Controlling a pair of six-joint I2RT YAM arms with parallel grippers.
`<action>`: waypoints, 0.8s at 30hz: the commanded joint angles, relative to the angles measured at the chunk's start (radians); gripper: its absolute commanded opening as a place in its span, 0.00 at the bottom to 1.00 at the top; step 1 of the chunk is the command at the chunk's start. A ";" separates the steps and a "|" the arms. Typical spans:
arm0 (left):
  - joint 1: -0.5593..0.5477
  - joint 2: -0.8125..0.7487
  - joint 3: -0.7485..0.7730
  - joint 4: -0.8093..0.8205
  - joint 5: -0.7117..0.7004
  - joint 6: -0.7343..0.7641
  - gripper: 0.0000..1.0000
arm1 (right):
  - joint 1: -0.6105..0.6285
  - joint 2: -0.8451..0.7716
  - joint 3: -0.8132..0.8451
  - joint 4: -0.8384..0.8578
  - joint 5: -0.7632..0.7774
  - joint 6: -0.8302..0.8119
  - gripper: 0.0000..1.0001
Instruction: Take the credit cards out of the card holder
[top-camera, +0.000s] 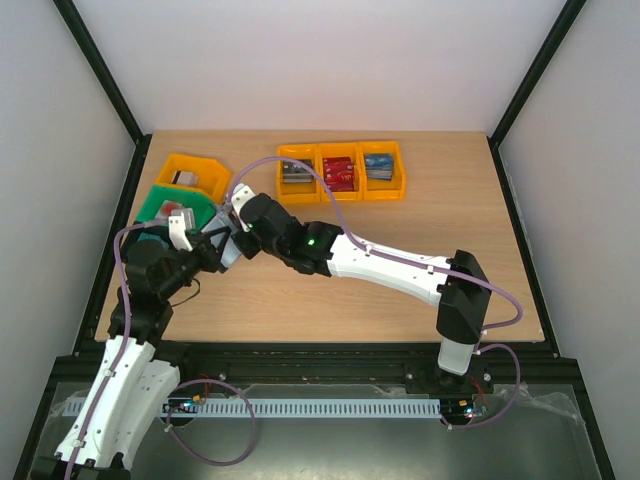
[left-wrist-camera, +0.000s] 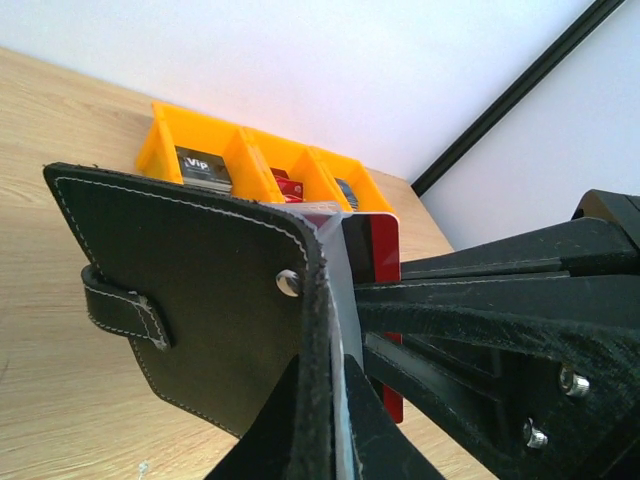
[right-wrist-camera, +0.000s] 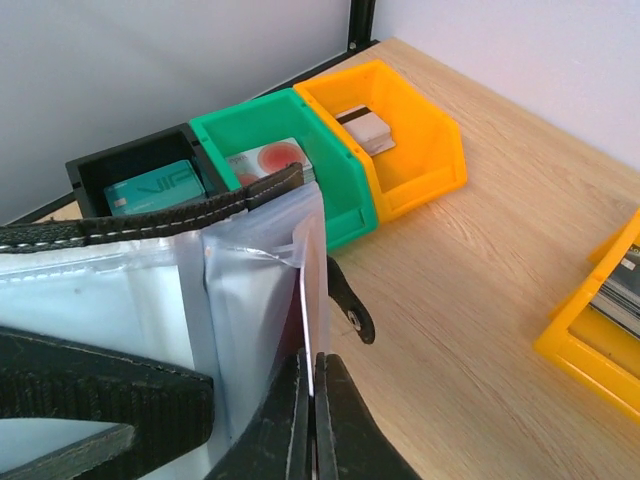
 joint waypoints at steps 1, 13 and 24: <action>0.006 0.000 -0.010 0.037 0.014 -0.024 0.02 | 0.007 -0.004 0.005 0.032 0.037 0.010 0.02; 0.005 0.009 -0.027 -0.035 -0.102 0.018 0.02 | 0.040 -0.052 0.042 0.013 0.007 0.002 0.02; 0.008 0.010 -0.038 -0.052 -0.134 0.016 0.02 | 0.041 -0.099 0.010 -0.001 0.041 0.008 0.02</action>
